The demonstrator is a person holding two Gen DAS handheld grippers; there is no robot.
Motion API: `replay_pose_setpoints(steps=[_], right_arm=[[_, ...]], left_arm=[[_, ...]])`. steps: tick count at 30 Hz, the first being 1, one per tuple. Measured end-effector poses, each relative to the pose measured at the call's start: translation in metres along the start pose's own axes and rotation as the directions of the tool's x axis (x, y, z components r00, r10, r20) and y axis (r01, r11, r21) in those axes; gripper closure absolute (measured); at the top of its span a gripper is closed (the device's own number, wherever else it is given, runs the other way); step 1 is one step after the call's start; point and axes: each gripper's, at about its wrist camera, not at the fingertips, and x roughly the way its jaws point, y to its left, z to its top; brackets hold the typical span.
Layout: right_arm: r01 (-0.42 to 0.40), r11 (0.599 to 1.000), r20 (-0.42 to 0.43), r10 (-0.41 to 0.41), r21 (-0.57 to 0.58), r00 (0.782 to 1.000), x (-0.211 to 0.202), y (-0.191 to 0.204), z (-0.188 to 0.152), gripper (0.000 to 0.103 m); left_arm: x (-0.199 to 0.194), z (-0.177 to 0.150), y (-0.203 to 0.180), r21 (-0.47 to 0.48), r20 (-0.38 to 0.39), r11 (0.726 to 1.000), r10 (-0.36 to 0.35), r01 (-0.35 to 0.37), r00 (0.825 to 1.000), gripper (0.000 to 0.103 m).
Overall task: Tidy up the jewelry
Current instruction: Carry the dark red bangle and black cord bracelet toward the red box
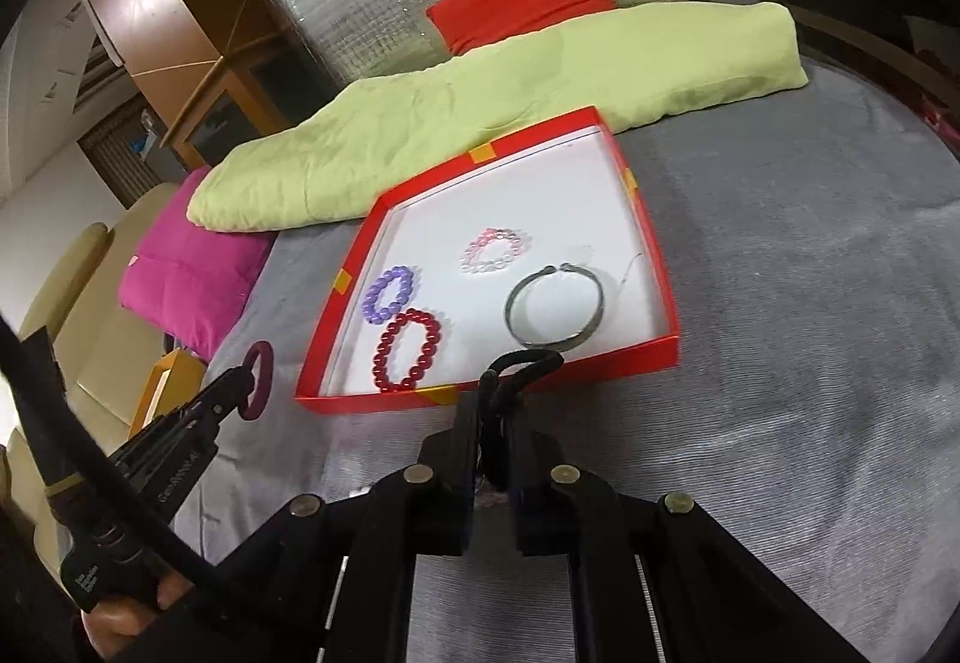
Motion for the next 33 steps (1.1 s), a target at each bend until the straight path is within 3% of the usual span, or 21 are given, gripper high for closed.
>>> replay_pose_setpoints(steps=[33], right_arm=[[-0.006,0.999,-0.026,0.005,-0.035,1.000,0.017,0.023,-0.004,0.094]], left_arm=[[-0.001,-0.002,0.015,0.019,0.006,0.998,0.060,-0.060,0.998,0.098]])
